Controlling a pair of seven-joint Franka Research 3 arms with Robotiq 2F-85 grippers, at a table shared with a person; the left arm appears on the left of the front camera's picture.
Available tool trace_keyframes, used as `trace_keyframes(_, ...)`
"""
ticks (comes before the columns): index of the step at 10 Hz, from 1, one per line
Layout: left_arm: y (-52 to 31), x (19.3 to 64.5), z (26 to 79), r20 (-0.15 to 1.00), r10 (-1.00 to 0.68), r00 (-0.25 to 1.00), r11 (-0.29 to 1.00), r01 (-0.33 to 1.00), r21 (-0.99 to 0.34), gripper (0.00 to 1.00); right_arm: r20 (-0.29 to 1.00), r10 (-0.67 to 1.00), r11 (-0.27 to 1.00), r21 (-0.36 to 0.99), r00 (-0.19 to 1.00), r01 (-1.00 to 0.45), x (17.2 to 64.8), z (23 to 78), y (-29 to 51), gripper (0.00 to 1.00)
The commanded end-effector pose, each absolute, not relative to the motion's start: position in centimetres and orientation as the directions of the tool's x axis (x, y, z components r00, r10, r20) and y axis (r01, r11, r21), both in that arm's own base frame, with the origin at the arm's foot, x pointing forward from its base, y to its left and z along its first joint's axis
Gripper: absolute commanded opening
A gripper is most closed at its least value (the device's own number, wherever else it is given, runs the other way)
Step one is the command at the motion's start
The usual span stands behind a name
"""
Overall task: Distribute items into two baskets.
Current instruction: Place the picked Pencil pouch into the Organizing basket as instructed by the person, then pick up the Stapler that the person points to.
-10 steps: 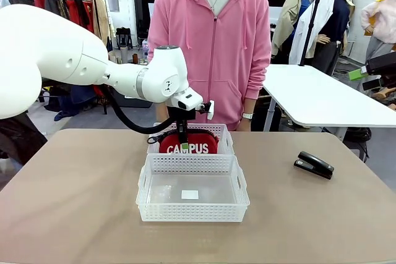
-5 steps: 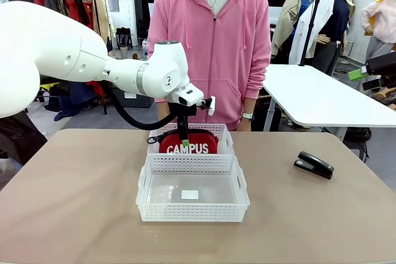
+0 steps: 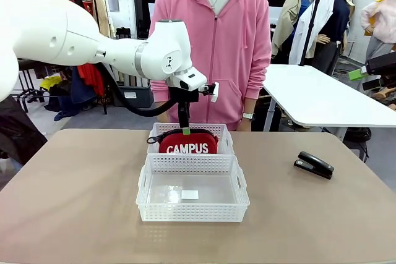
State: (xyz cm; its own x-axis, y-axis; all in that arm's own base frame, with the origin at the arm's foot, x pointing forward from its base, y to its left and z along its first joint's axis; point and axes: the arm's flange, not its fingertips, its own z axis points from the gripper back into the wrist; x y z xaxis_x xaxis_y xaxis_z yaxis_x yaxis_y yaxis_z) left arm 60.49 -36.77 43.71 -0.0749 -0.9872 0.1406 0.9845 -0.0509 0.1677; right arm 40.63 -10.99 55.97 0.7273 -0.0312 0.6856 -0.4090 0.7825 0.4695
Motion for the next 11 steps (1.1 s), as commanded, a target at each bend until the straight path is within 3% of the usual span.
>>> trace_keyframes(1, -35.5, 59.5, 43.4, 0.075, -0.991, -0.110, -0.097, 0.981, 0.166, 1.00, 0.694, -0.037, 0.772, 0.476, 0.719, -0.420, 40.7, 56.1, -11.0, 1.00)
trace_keyframes(2, -36.8, 60.5, 43.7, 0.141, -0.987, -0.075, -0.051, 0.985, 0.168, 0.97, 0.694, -0.037, 0.772, 0.476, 0.719, -0.420, 40.7, 56.1, -11.0, 1.00)
trace_keyframes(11, -36.8, 60.5, 43.7, 0.141, -0.987, -0.075, -0.051, 0.985, 0.168, 0.97, 0.694, -0.037, 0.772, 0.476, 0.719, -0.420, 40.7, 56.1, -11.0, 1.00)
